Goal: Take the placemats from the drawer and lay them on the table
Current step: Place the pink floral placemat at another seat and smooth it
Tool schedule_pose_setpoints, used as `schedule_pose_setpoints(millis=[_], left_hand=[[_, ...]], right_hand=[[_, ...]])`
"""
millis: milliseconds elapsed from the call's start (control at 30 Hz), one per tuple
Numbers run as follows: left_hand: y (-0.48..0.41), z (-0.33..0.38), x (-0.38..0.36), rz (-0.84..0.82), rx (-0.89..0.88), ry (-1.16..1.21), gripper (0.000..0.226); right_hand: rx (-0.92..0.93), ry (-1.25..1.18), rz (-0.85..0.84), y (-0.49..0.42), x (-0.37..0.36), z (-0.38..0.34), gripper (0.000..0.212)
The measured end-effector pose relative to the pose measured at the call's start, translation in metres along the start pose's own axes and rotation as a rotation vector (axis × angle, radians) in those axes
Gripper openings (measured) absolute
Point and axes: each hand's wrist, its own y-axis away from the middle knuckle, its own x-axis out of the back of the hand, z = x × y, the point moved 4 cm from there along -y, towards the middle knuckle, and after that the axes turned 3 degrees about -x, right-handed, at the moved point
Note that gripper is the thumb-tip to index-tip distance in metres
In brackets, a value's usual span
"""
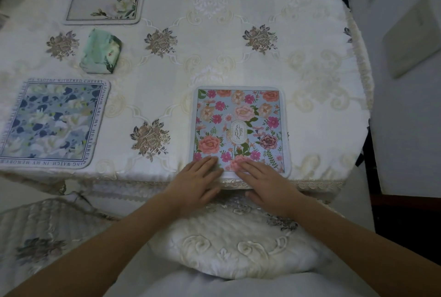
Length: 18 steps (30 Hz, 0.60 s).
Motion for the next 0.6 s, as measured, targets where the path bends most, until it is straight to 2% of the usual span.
schedule_pose_setpoints(millis=[133,367,600], left_hand=[[-0.004,0.012,-0.004,0.038,0.050,0.023,0.063],[0.022,-0.014,-0.001,0.055,0.128,0.031,0.064],[0.030,-0.024,0.005,0.066,0.147,0.039,0.067]], right_hand=[[-0.004,0.020,0.024,-0.006,-0.003,-0.008,0.063],[-0.036,0.035,-0.040,0.034,0.004,0.039,0.061],[-0.114,-0.005,0.032,0.056,0.015,0.067,0.061]])
